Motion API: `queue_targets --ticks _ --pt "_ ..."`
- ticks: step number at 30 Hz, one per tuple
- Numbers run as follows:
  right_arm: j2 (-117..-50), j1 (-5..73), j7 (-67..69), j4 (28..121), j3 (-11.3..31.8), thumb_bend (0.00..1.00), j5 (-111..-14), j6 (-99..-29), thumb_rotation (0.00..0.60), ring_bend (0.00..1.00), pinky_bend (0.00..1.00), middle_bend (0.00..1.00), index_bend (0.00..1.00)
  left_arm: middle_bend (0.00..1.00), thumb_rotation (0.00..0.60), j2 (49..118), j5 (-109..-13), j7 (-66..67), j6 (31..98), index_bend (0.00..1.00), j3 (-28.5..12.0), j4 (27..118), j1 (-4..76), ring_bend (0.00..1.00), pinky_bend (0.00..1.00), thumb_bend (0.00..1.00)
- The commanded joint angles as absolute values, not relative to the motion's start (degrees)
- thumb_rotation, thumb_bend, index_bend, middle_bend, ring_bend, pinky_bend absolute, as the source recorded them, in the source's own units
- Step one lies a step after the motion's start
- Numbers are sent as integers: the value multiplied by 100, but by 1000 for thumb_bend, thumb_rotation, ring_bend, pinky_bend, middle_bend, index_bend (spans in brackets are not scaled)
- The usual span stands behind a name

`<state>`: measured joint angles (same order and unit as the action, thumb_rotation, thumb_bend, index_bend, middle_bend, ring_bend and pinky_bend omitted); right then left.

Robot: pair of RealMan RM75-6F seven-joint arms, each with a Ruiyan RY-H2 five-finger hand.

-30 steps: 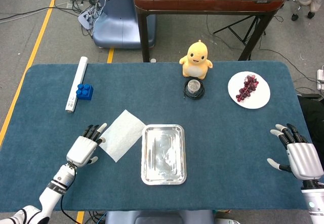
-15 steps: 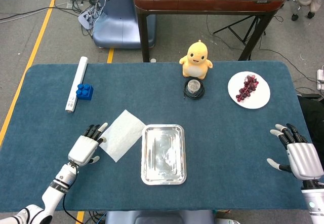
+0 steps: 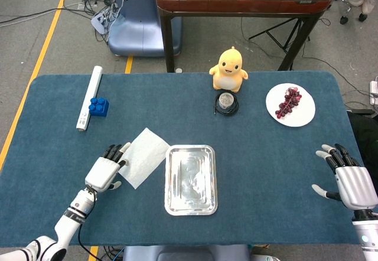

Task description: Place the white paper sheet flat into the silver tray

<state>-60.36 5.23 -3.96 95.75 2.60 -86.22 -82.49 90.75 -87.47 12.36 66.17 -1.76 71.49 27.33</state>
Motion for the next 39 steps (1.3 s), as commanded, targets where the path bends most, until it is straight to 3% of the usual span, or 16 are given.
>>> queue_targets --ticks 1,32,39 --pt "-6033 523 -390 9576 259 28 -8623 -8249 600 84 297 188 247 0 600 9096 -8720 1226 6618 385 -188 7135 2739 0 64 132" --pt "-5997 524 -286 9590 259 28 -8625 -8239 600 84 297 188 248 0 600 9646 -8844 606 6937 478 -139 6356 2744 0 114 132" --pt "-6004 530 -295 9586 259 28 -8616 -8223 600 84 297 188 248 0 600 9664 -8835 540 6973 485 -138 6328 2730 0 121 247"
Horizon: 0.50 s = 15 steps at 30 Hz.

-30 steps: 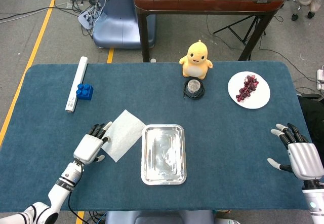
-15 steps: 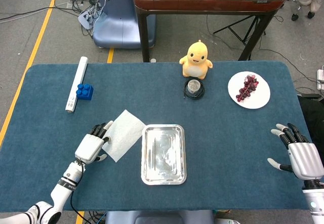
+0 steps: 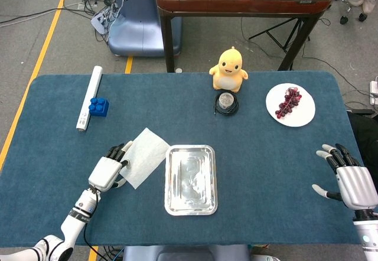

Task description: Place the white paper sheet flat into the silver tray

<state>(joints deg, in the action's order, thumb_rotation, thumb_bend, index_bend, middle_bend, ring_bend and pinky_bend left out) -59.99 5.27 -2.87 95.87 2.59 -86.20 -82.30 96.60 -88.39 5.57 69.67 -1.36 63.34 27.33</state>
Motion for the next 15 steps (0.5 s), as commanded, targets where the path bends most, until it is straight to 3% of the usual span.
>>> queue_targets --ticks 1,15 --pt "-6005 532 -301 9587 257 28 -8615 -8216 600 84 297 188 248 0 600 9667 -8833 529 6972 487 -137 6323 2730 0 122 259" --pt "-5980 519 -250 9598 257 28 -8634 -8249 600 84 297 188 248 0 600 9758 -8806 467 6960 511 -136 6286 2734 0 124 355"
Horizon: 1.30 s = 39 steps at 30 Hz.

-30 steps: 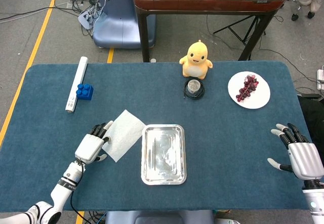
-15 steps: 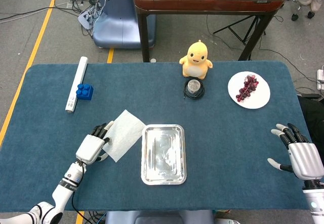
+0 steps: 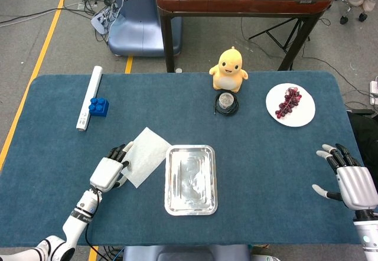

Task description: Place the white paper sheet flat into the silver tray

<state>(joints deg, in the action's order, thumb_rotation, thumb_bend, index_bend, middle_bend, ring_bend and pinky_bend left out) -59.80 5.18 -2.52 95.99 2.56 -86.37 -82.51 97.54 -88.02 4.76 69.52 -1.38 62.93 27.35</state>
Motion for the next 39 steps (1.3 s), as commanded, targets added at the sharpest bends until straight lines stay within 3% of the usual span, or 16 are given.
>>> queue_targets --ticks 1,18,39 --pt "-5980 519 -250 9596 258 28 -8632 -8247 600 84 297 189 248 0 600 9761 -8812 457 6972 512 -135 6278 2732 0 125 356" --pt "-5962 507 -190 9615 254 28 -8664 -8279 600 84 297 189 248 0 600 9826 -9025 255 7415 607 -138 6168 2669 0 168 358" --pt "-5920 477 -115 9624 258 28 -8695 -8342 600 84 297 189 248 0 600 9384 -8891 320 7493 627 -231 6674 2575 0 168 380"
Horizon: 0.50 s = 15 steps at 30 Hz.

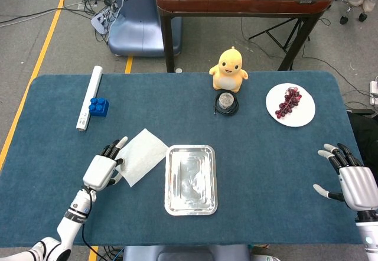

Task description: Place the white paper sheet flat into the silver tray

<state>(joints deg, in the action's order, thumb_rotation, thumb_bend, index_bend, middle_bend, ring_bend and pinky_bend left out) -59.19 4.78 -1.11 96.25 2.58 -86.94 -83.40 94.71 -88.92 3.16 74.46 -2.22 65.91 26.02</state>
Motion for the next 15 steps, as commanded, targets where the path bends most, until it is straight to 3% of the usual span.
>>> queue_targets --ticks 1,15 --pt "-5919 478 -114 9625 259 28 -8695 -8341 600 84 297 189 248 0 600 9339 -8891 310 7511 627 -234 6722 2564 0 168 380" --pt "-5927 481 -129 9629 257 28 -8693 -8327 600 84 297 189 248 15 600 8699 -8956 35 7799 659 -311 7547 2441 0 168 473"
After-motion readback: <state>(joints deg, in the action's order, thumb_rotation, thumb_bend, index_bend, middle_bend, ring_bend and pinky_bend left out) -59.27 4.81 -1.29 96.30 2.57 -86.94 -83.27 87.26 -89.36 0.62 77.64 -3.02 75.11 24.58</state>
